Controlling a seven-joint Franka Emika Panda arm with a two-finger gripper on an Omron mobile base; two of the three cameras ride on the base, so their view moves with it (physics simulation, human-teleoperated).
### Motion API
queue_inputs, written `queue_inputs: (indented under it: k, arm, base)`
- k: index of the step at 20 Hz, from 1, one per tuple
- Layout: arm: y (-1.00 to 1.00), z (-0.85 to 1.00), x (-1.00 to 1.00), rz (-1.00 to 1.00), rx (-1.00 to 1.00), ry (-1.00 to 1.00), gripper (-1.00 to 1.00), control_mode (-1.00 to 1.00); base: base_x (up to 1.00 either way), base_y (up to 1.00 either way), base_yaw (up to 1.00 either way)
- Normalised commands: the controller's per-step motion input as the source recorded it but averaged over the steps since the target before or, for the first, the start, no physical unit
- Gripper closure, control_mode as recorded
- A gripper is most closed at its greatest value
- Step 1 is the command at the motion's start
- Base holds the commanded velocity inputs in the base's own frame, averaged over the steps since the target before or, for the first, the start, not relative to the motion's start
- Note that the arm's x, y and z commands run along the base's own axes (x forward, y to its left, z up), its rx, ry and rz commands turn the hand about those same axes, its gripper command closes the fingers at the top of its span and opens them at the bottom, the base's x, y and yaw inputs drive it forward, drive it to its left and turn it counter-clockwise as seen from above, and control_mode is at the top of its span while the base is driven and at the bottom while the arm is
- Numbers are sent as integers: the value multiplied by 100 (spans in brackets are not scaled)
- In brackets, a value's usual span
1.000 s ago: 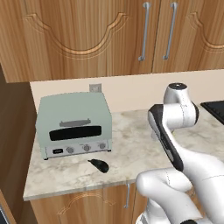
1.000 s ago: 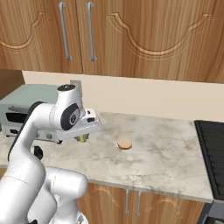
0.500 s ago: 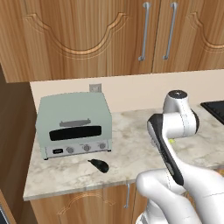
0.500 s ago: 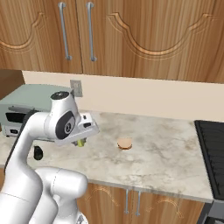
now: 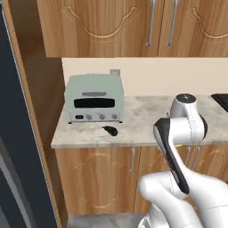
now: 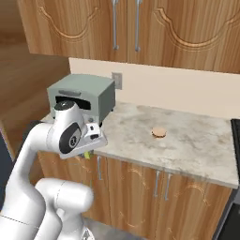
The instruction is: Place the eggplant and lemon wedge inside the fridge drawer. Close the drawer after placing the vegetables.
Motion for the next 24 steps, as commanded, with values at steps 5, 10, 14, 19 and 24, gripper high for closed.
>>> queue_inputs:
  k: [5,10,14,19,24]
  arm:
    - [0,0,0,0,0,0,100,100]
    - [0,0,0,0,0,0,100,100]
    - [0,0,0,0,0,0,100,100]
    - [0,0,0,0,0,0,100,100]
    - [0,0,0,0,0,0,100,100]
  base:
    - [-56,-6,62]
    - [-63,0,55]
    - [-59,8,61]
    - [-24,49,75]
    - [11,73,69]
